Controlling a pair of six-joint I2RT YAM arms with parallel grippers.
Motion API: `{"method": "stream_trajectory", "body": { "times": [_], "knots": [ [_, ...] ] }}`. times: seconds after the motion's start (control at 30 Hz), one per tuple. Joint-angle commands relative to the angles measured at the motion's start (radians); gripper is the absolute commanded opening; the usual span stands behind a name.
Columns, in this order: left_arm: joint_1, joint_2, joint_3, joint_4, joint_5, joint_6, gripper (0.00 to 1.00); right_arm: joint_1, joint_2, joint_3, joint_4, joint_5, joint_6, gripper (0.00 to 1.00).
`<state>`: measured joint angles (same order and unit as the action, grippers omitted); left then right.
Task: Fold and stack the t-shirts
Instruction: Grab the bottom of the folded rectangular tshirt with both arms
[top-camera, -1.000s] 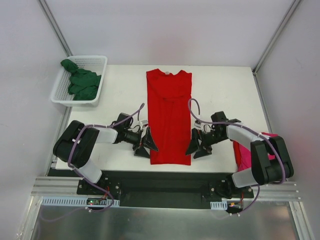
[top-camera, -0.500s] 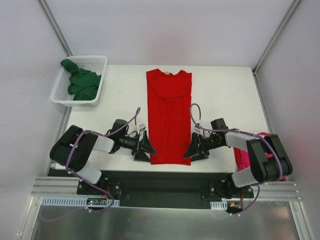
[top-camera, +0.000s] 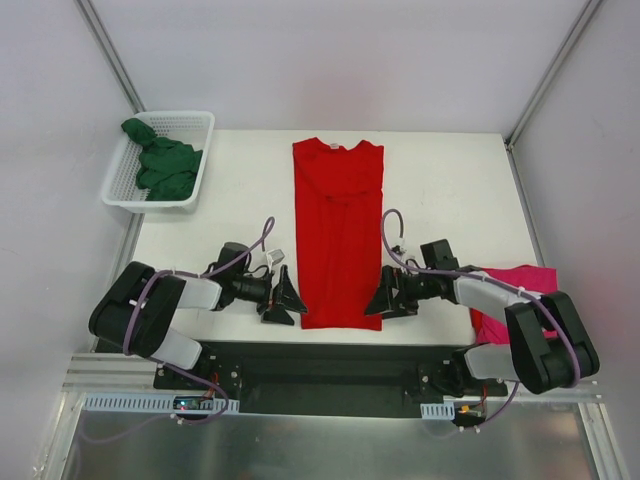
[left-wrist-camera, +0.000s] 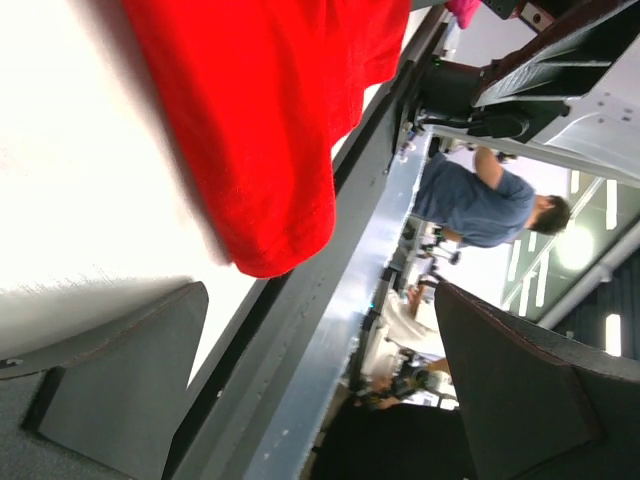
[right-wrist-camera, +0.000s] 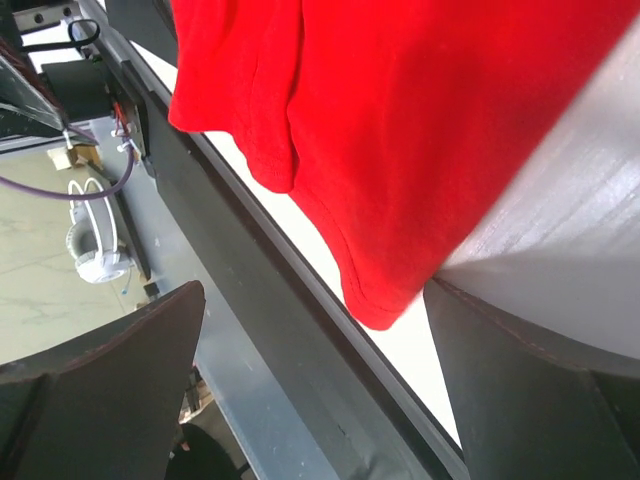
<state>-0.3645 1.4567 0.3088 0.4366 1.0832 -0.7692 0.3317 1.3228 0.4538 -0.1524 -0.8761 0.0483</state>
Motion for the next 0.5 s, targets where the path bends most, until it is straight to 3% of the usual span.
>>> {"method": "stream_trajectory", "body": {
  "times": [0.0, 0.2, 0.47],
  "knots": [
    [0.006, 0.037, 0.018, 0.007, 0.0, 0.039, 0.99, 0.03, 0.001, -0.026, 0.011, 0.177, 0.019, 0.97],
    [0.006, 0.094, 0.026, 0.036, 0.007, 0.019, 0.99, 0.046, 0.03, -0.026, 0.02, 0.174, 0.047, 0.97],
    [-0.004, 0.18, 0.076, 0.085, 0.026, -0.022, 0.99, 0.072, 0.058, 0.028, -0.098, 0.213, 0.035, 0.98]
  ]
}}
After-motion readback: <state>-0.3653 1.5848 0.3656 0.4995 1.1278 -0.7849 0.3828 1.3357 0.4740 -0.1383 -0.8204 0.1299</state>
